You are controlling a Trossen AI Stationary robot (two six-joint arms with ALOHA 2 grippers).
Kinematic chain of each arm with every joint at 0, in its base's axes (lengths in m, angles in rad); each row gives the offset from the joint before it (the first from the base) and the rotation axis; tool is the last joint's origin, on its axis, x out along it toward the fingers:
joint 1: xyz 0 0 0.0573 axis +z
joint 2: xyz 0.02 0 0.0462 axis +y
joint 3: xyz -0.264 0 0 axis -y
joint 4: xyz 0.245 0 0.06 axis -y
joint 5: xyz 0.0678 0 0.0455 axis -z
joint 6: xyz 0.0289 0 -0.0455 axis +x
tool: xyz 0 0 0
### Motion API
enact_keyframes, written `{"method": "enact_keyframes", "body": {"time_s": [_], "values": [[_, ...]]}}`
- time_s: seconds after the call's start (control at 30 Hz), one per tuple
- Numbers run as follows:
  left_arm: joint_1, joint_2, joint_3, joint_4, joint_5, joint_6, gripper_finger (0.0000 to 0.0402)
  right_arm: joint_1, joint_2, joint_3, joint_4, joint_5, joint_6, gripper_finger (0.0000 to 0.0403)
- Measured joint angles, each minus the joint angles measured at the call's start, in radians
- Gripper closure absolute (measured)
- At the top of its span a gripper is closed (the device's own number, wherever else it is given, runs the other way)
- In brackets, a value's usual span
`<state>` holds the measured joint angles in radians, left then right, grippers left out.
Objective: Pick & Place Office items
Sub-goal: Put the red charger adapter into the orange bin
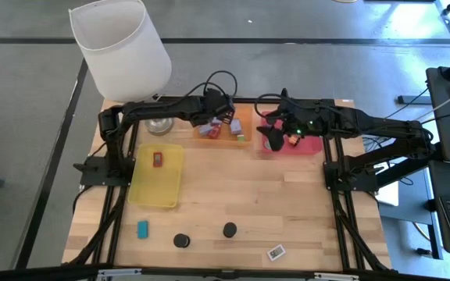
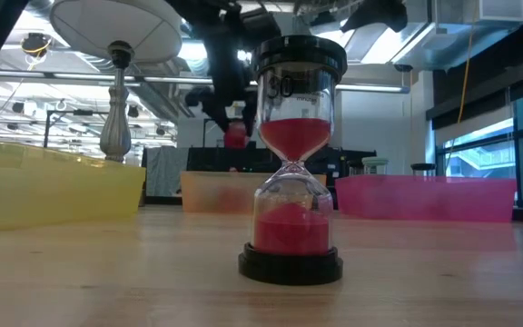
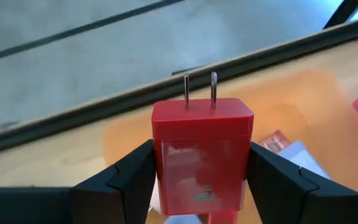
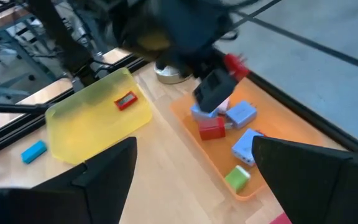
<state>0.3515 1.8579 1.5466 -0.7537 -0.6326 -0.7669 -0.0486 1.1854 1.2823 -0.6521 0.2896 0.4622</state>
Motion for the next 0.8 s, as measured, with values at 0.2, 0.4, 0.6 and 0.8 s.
{"method": "enact_keyframes", "body": {"time_s": [0.2,0.4,0.6,0.8], "values": [[0.0,0.001,-0.091,0.051,0.028,-0.057,0.0185,0.0,0.0,0.0,0.0,0.033,0.0,0.008],[0.0,0.0,-0.182,0.11,0.062,-0.122,0.0185,0.0,0.0,0.0,0.0,0.033,0.0,0.008],[0.0,0.0,-0.237,0.11,0.097,-0.17,0.0185,0.0,0.0,0.0,0.0,0.033,0.0,0.0081],[0.0,-0.004,-0.262,0.121,0.114,-0.183,0.0185,0.0,0.0,0.0,0.0,0.033,0.0,0.0081]]}}
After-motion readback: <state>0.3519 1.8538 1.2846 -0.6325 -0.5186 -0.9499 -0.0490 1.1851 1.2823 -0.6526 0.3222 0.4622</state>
